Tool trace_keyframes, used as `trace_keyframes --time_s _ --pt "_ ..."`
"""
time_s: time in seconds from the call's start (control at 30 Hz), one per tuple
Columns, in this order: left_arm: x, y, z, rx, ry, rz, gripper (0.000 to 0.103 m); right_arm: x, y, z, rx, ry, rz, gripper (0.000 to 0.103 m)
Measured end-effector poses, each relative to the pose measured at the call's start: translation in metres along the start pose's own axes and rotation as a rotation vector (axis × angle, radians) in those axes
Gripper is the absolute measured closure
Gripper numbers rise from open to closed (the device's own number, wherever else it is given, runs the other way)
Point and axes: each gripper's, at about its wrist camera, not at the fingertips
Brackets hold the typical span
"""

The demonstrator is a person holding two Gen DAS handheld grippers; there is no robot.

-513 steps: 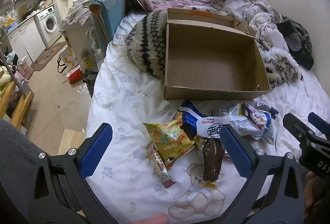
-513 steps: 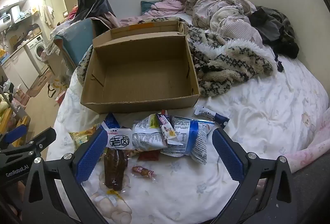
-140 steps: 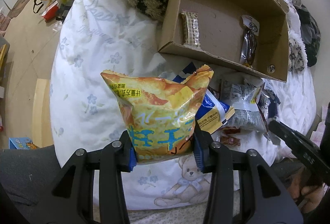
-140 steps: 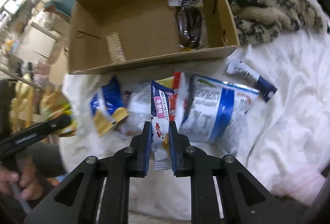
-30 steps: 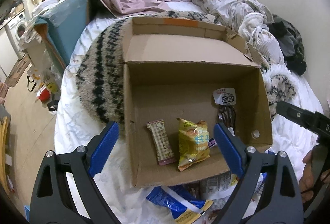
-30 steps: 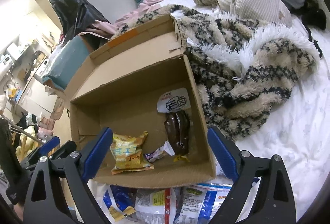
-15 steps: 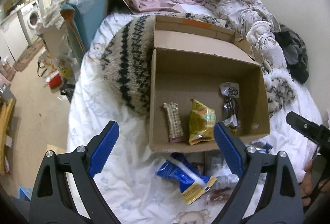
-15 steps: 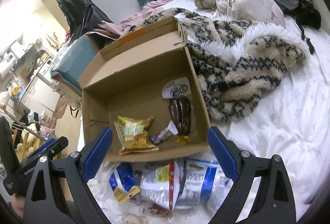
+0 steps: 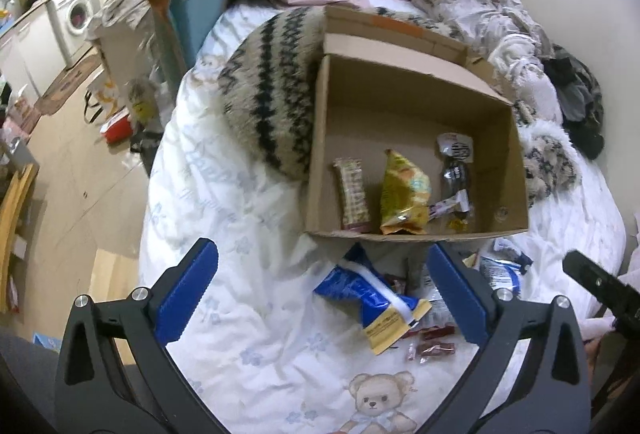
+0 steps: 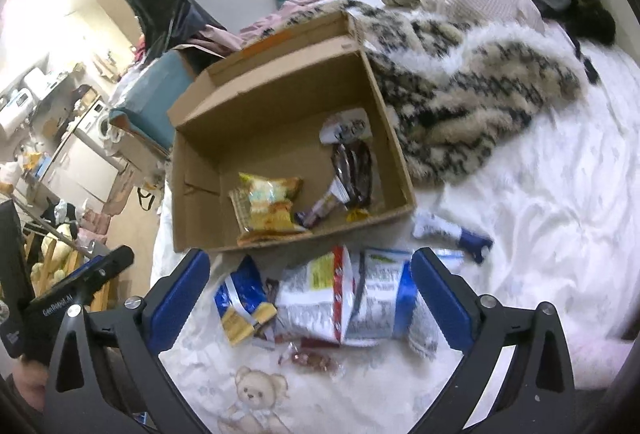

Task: Organize snacks
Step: 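Move both tools back toward the remaining snacks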

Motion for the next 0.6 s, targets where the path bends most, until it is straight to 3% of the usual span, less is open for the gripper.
trace_keyframes --time_s 0.3,0.43,0.6 --pt "-0.011 0.023 0.014 -0.005 -0.065 0.096 0.000 -0.014 0.017 -0.015 -0.004 0.061 0.084 0.000" --pt "-0.024 0.058 0.017 -0.066 -0.175 0.214 0.000 -0.010 0.020 -0.015 0.001 0.080 0.087 0.000" --pt "-0.035 0.104 0.012 -0.082 -0.293 0.284 0.000 -0.011 0.023 -0.019 -0.003 0.096 0.100 0.000"
Point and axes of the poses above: each gripper's, at about its wrist camera, not at the fingertips, and y roughly the way its jaws point, z to its left, x to its top, and after that the axes turned 14 degrees about -x, right-handed
